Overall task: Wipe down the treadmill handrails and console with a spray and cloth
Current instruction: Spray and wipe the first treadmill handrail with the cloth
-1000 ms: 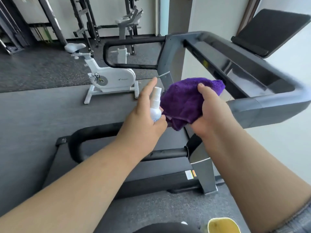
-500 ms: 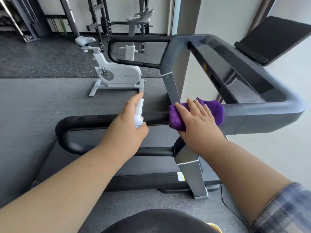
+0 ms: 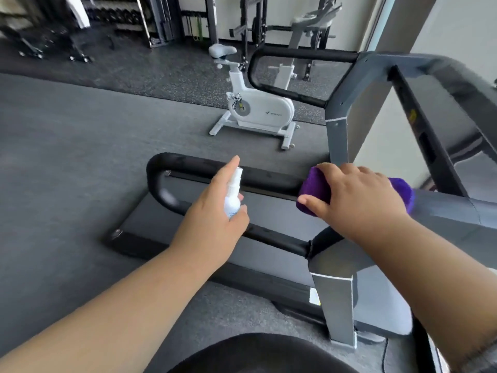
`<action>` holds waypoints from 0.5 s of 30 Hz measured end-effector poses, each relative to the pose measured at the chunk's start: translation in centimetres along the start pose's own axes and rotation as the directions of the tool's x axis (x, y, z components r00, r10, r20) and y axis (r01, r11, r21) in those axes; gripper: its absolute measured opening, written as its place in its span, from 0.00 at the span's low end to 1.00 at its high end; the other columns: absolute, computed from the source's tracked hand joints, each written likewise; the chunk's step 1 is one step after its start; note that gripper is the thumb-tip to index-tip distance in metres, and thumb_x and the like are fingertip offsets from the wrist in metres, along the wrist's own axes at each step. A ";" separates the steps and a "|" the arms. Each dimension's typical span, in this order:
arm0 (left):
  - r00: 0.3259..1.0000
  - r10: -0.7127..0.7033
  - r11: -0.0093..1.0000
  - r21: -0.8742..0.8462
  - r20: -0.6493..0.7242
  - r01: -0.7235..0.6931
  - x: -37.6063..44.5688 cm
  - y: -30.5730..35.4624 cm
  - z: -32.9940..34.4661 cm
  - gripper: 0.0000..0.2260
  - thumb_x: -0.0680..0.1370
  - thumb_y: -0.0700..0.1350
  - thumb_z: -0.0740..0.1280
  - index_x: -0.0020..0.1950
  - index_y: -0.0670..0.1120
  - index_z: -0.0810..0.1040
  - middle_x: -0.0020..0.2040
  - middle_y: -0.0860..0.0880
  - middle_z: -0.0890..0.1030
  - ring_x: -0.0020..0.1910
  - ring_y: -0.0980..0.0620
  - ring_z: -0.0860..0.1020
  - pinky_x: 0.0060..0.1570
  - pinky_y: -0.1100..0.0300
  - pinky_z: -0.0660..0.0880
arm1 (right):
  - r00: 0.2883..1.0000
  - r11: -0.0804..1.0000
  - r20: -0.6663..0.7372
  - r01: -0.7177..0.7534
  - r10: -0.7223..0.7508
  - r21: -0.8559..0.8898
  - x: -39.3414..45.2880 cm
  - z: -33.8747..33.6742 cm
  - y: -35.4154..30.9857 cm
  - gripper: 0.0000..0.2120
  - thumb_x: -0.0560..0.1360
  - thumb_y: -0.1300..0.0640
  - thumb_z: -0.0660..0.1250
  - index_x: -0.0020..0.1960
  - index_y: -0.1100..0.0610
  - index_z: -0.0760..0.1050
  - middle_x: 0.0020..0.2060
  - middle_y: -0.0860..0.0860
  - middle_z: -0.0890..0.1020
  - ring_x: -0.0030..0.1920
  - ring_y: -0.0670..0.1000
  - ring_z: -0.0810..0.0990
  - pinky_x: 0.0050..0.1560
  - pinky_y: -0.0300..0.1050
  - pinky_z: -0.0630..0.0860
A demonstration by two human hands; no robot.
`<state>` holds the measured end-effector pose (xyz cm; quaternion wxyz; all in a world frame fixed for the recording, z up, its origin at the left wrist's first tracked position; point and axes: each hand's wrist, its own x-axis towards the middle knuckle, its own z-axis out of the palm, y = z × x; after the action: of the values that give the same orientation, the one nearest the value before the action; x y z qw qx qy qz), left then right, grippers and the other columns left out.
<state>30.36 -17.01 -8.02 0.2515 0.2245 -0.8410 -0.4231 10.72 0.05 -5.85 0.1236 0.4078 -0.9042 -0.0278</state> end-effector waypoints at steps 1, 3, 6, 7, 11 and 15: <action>1.000 -0.012 1.000 0.010 -0.016 0.012 -0.2 -0.3 0.0 0.36 0.77 0.45 0.66 0.68 0.82 0.52 0.61 0.62 0.76 0.48 0.68 0.76 0.39 0.63 0.73 | 1.000 1.000 -0.012 0.020 -0.020 0.004 0.4 0.1 -0.4 0.40 0.72 0.22 0.43 0.68 0.48 0.68 0.53 0.52 0.80 0.53 0.58 0.79 0.50 0.53 0.75; 0.998 -0.046 0.998 0.037 -0.038 0.047 -0.7 -0.8 -0.1 0.37 0.77 0.44 0.66 0.67 0.82 0.52 0.60 0.62 0.75 0.50 0.70 0.75 0.42 0.66 0.71 | 0.997 0.997 -0.033 0.075 -0.075 0.007 1.4 0.2 -1.7 0.39 0.72 0.22 0.44 0.66 0.49 0.69 0.52 0.52 0.80 0.52 0.58 0.79 0.47 0.52 0.75; 0.995 -0.090 0.994 0.057 -0.035 0.092 -1.5 -1.5 -0.6 0.37 0.77 0.45 0.66 0.67 0.82 0.52 0.59 0.64 0.74 0.50 0.71 0.75 0.43 0.67 0.71 | 0.988 0.991 -0.075 0.132 -0.132 -0.002 2.8 0.5 -5.3 0.38 0.72 0.23 0.48 0.65 0.51 0.69 0.52 0.54 0.80 0.52 0.59 0.80 0.46 0.52 0.74; 0.995 -0.098 0.993 0.059 -0.036 0.100 -1.6 -1.7 -1.0 0.37 0.77 0.45 0.66 0.67 0.82 0.52 0.59 0.65 0.75 0.50 0.70 0.75 0.42 0.67 0.71 | 0.986 0.989 -0.079 0.148 -0.148 -0.002 3.6 0.3 -6.9 0.37 0.72 0.24 0.49 0.64 0.51 0.69 0.52 0.54 0.80 0.52 0.59 0.79 0.45 0.52 0.73; 0.991 -0.097 0.991 0.086 -0.086 0.105 -1.2 -2.6 -2.9 0.38 0.76 0.45 0.67 0.65 0.83 0.52 0.56 0.64 0.76 0.52 0.68 0.75 0.46 0.67 0.70 | 0.969 0.967 -0.033 0.248 -0.246 0.053 7.5 -0.3 -14.2 0.31 0.76 0.28 0.54 0.60 0.54 0.68 0.51 0.55 0.77 0.51 0.59 0.78 0.42 0.50 0.66; 0.991 -0.102 0.990 0.093 -0.090 0.111 -0.9 -4.5 -5.2 0.37 0.76 0.45 0.67 0.67 0.82 0.52 0.56 0.62 0.77 0.52 0.65 0.76 0.48 0.65 0.71 | 0.959 0.955 -0.044 0.284 -0.281 0.087 10.0 -0.4 -18.7 0.25 0.78 0.34 0.57 0.60 0.55 0.67 0.52 0.55 0.76 0.51 0.59 0.77 0.42 0.50 0.65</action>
<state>34.95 -22.00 -9.24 0.2531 0.2990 -0.8360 -0.3843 18.10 -19.87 -6.30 0.1135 0.5387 -0.8348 0.0033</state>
